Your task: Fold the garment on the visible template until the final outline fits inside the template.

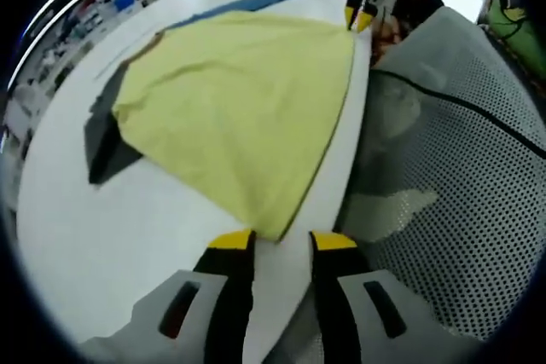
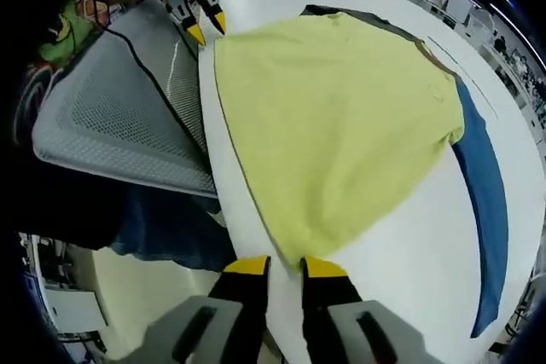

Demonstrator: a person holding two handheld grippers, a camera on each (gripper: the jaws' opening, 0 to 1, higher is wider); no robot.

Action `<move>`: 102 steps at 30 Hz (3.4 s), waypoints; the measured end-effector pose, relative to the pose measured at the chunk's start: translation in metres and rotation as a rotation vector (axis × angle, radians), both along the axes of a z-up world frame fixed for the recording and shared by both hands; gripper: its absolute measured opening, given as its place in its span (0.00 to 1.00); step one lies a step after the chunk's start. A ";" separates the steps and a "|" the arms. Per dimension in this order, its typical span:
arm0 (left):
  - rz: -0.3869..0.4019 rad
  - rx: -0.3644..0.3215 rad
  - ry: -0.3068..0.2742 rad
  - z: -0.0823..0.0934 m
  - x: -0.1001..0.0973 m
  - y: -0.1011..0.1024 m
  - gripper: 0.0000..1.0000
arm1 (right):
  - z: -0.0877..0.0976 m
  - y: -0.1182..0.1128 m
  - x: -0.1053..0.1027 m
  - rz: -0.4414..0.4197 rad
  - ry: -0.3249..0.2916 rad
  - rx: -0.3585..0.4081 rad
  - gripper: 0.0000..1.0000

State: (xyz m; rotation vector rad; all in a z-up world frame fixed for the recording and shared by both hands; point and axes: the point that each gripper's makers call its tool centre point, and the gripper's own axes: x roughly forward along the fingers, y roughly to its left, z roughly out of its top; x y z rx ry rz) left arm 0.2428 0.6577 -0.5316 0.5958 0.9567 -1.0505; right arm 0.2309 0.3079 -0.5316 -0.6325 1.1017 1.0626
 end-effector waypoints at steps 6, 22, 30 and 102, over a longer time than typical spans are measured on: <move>0.125 -0.117 -0.020 0.013 0.023 -0.002 0.37 | 0.011 0.000 0.010 -0.055 -0.043 0.040 0.25; 0.462 -0.268 -0.212 0.042 0.136 0.028 0.21 | 0.037 0.031 0.031 -0.126 -0.117 0.158 0.23; 0.256 -0.108 -0.296 0.031 0.158 0.013 0.16 | 0.035 0.028 0.023 -0.143 -0.102 0.149 0.22; 0.504 -0.465 0.120 0.001 0.173 -0.132 0.00 | 0.030 0.065 0.016 -0.156 -0.123 0.221 0.18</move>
